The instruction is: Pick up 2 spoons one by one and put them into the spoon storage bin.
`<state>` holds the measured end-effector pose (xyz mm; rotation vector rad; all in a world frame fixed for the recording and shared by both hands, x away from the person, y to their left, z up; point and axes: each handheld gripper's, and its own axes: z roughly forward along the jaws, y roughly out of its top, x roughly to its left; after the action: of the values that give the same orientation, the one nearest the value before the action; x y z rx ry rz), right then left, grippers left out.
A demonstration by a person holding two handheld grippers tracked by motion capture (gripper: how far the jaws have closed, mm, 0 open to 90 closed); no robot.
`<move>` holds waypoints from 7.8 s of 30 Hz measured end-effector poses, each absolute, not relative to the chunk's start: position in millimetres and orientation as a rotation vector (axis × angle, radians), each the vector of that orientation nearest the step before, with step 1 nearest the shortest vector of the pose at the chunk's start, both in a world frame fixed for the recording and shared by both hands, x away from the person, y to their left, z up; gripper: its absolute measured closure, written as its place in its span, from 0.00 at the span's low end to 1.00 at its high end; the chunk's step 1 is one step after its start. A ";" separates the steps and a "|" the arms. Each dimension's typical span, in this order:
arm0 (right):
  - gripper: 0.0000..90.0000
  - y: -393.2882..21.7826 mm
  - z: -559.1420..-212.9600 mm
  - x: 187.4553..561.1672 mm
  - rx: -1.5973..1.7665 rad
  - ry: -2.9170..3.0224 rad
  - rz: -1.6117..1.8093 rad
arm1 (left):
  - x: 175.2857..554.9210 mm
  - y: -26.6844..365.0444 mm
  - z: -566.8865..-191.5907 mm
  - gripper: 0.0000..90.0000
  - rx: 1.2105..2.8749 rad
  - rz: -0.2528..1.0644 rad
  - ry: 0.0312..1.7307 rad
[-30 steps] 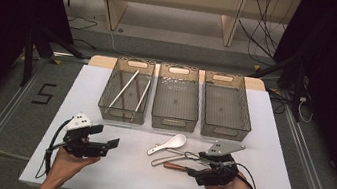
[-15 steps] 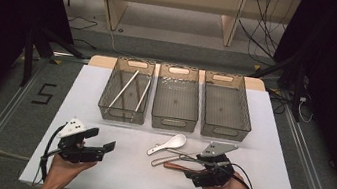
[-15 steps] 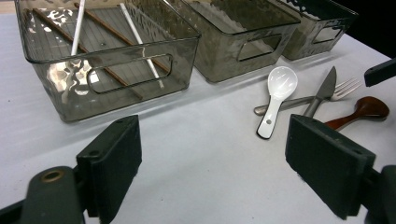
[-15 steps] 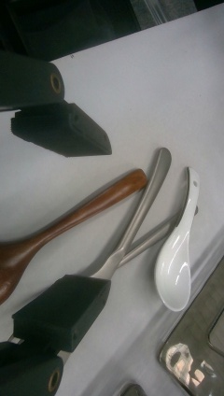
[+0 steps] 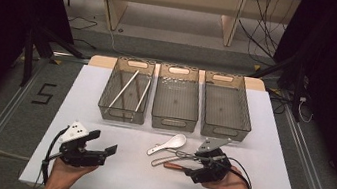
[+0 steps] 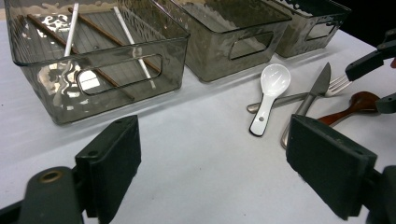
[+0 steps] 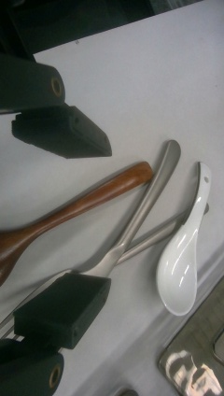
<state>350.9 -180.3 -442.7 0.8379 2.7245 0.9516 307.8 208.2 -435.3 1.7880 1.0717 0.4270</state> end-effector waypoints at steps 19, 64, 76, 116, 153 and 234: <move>0.60 -149.4 -455.6 365.9 0.711 2.891 0.593 | 303.0 211.5 -441.4 0.19 1.785 0.422 1.070; 0.88 -123.7 -457.0 368.2 0.519 3.004 0.359 | 301.7 208.7 -441.3 0.20 1.806 0.440 1.053; 0.88 -126.2 -454.1 366.2 0.542 2.987 0.379 | 301.6 209.0 -441.2 0.20 1.805 0.445 1.050; 0.89 -149.6 -399.9 380.2 0.716 2.821 0.900 | 301.5 208.9 -441.0 0.20 1.798 0.445 1.055; 0.89 -156.4 -336.1 433.2 0.885 2.505 1.272 | 301.4 213.3 -440.6 0.20 1.754 0.445 1.060; 0.52 -141.3 -371.2 509.5 1.166 2.359 1.172 | 297.9 214.0 -439.1 0.20 1.717 0.463 1.029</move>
<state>509.5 -141.3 -371.2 1.1657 2.3592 1.1722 297.9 214.0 -439.1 1.7168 1.0290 0.4631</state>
